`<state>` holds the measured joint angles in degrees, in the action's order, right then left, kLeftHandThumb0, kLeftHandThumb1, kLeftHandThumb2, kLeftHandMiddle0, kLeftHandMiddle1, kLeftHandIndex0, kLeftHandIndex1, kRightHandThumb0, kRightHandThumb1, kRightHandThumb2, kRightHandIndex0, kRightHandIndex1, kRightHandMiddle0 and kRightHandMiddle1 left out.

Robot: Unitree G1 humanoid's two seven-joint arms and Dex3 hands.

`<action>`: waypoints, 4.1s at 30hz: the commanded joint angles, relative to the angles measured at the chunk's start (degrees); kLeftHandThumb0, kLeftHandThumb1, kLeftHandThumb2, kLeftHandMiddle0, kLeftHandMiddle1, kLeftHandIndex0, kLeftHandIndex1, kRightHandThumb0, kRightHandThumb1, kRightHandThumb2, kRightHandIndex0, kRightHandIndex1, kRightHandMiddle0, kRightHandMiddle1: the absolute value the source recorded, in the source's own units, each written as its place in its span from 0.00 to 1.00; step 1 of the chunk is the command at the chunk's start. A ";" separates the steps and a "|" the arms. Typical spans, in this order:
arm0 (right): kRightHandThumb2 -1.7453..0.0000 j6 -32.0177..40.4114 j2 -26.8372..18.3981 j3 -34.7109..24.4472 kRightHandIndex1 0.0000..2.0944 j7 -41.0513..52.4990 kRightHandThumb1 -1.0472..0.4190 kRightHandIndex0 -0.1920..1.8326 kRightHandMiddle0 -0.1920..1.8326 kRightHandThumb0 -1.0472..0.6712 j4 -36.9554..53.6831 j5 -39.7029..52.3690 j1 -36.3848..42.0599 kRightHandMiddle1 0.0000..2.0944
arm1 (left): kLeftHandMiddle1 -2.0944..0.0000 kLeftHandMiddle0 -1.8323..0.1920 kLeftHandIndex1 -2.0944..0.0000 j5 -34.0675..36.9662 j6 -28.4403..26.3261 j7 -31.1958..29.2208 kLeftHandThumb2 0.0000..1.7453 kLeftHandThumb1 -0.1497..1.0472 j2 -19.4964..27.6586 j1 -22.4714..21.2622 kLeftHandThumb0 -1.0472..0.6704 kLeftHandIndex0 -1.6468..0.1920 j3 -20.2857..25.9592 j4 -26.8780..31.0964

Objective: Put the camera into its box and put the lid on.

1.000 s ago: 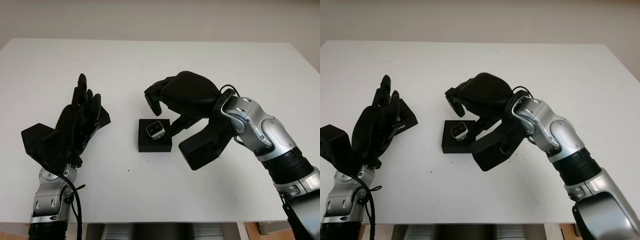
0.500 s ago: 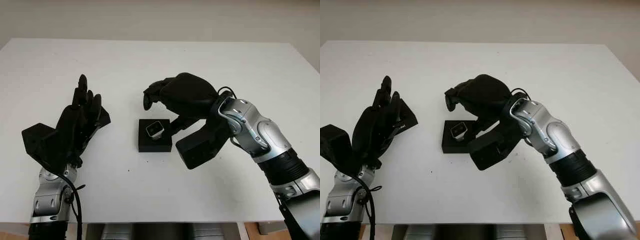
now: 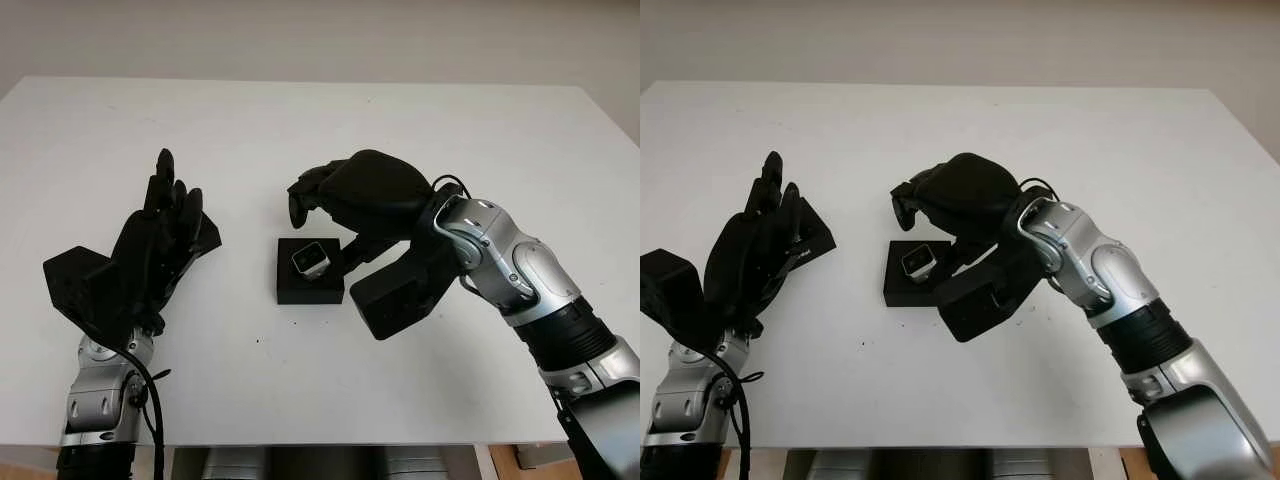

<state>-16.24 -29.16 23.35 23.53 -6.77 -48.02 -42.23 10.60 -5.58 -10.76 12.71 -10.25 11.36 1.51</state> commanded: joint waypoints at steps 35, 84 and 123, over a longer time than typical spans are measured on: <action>0.97 0.30 2.07 0.97 0.05 -4.12 0.06 0.36 0.35 0.26 -4.27 1.06 1.00 0.58 | 1.00 1.00 1.00 0.50 1.07 -0.33 0.29 1.00 0.16 0.73 0.16 1.00 0.33 0.82; 0.97 6.68 7.07 -4.33 0.48 -9.87 0.06 0.17 0.29 0.36 -4.18 12.96 6.48 0.83 | 1.00 1.00 1.00 0.76 1.19 -0.66 0.28 1.00 0.41 -0.05 0.16 1.00 0.51 0.45; 0.97 16.07 11.88 -7.40 0.31 -11.14 0.07 0.23 0.29 0.38 -0.97 19.85 13.59 0.79 | 1.00 1.00 1.00 0.98 0.60 -0.91 0.30 1.00 1.19 0.47 0.17 1.00 0.50 0.91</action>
<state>0.09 -17.78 16.86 13.06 -7.80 -28.98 -28.92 11.49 -5.09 -11.35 13.40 -9.97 11.69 1.50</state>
